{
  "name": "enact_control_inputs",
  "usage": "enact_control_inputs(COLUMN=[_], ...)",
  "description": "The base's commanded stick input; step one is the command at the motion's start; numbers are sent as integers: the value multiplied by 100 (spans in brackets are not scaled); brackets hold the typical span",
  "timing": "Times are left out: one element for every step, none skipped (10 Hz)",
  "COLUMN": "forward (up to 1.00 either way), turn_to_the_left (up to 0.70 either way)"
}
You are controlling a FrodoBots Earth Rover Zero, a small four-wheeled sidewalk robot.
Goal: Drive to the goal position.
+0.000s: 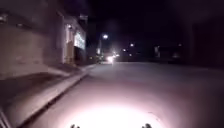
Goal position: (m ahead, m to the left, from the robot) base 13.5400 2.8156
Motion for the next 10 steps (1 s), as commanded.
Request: enact_control_inputs(forward=[70,70,70,70,70,70,70,70,70,70], turn_to_the_left=[0,-22,-12,0,0,0,0,0,0,0])
